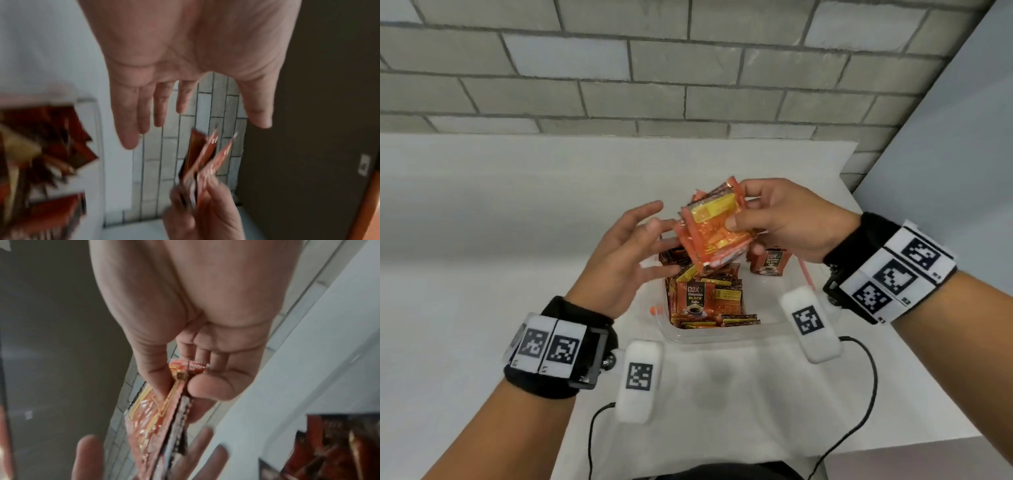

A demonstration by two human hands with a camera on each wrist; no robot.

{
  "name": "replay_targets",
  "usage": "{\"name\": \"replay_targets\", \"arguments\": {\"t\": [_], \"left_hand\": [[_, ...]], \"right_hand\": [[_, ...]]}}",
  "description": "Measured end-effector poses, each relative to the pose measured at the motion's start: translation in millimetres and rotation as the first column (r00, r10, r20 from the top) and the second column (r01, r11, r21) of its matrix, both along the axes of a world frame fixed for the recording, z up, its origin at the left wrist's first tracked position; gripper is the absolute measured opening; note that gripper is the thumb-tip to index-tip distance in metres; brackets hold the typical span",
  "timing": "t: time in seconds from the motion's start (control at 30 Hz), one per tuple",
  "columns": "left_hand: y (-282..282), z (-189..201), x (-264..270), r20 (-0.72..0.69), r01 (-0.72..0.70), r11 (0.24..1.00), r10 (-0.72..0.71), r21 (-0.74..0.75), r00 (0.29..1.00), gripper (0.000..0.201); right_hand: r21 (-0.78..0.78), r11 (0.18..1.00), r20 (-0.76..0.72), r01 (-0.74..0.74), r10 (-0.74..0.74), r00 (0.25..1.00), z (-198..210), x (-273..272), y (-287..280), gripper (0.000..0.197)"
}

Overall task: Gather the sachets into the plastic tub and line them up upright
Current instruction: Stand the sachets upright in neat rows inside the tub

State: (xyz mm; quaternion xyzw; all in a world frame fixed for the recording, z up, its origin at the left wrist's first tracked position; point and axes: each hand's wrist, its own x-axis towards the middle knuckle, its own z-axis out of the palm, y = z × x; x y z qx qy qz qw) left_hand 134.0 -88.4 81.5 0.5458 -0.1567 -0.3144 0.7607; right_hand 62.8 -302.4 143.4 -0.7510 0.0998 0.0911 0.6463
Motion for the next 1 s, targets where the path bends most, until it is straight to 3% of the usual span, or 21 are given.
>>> {"name": "replay_targets", "arguments": {"t": [0.03, 0.1, 0.2, 0.27, 0.33, 0.43, 0.53, 0.6, 0.7, 0.93, 1.0], "left_hand": [[-8, 3, -4, -0.056, 0.076, 0.996, -0.079, -0.050, 0.995, 0.099], [-20, 7, -12, -0.182, 0.168, 0.970, -0.199, -0.174, 0.963, 0.088], [-26, 5, -18, -0.294, 0.121, 0.975, -0.172, -0.185, 0.940, 0.043], [-23, -1, -20, -0.307, 0.115, 0.986, -0.147, -0.120, 0.940, 0.043], [-18, -8, -20, -0.325, 0.125, 0.987, -0.152, -0.104, 0.933, 0.048], [-9, -17, -20, -0.389, 0.051, 0.992, -0.091, -0.113, 0.917, 0.049], [2, -25, -15, -0.429, -0.023, 0.987, -0.047, -0.156, 0.902, 0.049], [7, -29, -14, -0.432, -0.058, 0.987, -0.013, -0.152, 0.902, 0.045], [13, -32, -15, -0.430, -0.094, 0.986, 0.026, -0.137, 0.902, 0.039], [21, -38, -15, -0.427, -0.157, 0.982, 0.099, -0.103, 0.899, 0.034], [22, -38, -12, -0.433, -0.158, 0.983, 0.101, -0.098, 0.896, 0.033]], "right_hand": [[0.043, 0.999, 0.007, -0.026, 0.026, 1.000, 1, 2, 7, 0.020], [0.056, 0.995, 0.004, -0.079, 0.079, 0.997, -2, 4, 23, 0.021], [-0.021, 0.997, -0.009, -0.072, 0.072, 0.997, -15, 5, 38, 0.026], [-0.210, 0.975, 0.013, -0.066, 0.070, 0.997, -22, 1, 38, 0.026], [-0.466, 0.883, 0.033, -0.055, 0.080, 0.996, -28, -1, 32, 0.029], [-0.604, 0.796, -0.050, -0.047, 0.021, 0.999, -37, -1, 20, 0.027], [-0.751, 0.602, -0.286, -0.270, 0.072, 0.955, -51, 5, 12, 0.034], [-0.781, 0.498, -0.372, -0.377, 0.113, 0.921, -59, 9, 15, 0.042], [-0.782, 0.436, -0.421, -0.445, 0.156, 0.893, -71, 13, 26, 0.050], [-0.771, 0.330, -0.482, -0.546, 0.259, 0.837, -84, 21, 49, 0.025], [-0.767, 0.355, -0.459, -0.534, 0.279, 0.844, -79, 23, 49, 0.024]]}}
